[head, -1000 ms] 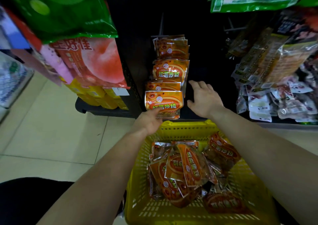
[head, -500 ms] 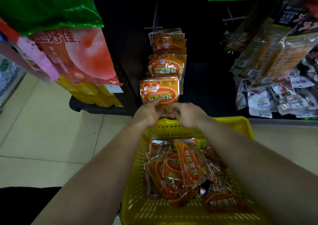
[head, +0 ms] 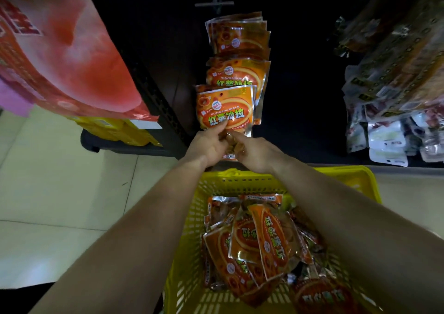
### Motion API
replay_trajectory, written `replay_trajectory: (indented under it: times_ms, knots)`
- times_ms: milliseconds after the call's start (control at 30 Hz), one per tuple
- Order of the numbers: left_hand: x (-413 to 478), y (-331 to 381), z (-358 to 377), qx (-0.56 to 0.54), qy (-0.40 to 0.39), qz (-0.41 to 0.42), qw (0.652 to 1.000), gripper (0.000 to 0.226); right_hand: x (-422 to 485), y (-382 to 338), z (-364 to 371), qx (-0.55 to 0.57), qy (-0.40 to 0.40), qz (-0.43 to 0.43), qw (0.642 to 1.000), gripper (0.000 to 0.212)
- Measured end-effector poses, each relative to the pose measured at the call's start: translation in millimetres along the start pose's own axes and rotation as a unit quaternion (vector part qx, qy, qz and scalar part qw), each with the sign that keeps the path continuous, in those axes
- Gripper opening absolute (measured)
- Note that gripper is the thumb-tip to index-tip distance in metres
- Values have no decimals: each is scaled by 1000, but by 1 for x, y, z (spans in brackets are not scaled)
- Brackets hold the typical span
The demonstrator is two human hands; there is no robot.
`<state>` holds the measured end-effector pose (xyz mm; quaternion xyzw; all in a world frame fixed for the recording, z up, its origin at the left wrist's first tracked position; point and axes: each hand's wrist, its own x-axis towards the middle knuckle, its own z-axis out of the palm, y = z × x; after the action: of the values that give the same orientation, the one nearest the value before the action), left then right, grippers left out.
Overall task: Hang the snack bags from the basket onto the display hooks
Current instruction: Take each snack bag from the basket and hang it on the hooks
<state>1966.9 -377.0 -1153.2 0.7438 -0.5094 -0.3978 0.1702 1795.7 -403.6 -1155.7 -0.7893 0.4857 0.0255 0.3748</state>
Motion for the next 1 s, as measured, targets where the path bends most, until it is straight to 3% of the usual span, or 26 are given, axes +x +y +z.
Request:
replay_trajectory:
  times_ms: [167, 367, 633, 767, 833, 1000]
  knots:
    - [-16, 1, -2, 15, -23, -1, 1000, 63, -14, -2, -6, -6, -25, 2, 1000, 61]
    - [-56, 5, -8, 92, -19, 14, 995, 61, -52, -7, -26, 4, 17, 1, 1000, 46]
    - [-125, 10, -8, 87, -4, 5, 996, 57, -121, -8, -43, -11, 46, 33, 998, 56]
    - [-153, 1, 13, 83, -21, -15, 996, 42, -156, 2, -27, -1, 70, 40, 997, 38]
    - [-164, -7, 33, 83, -60, -38, 994, 38, -172, 10, -9, -7, 41, 56, 998, 37]
    - [-182, -21, 83, 58, -130, -71, 987, 61, -197, 36, 33, -14, -93, 76, 993, 37]
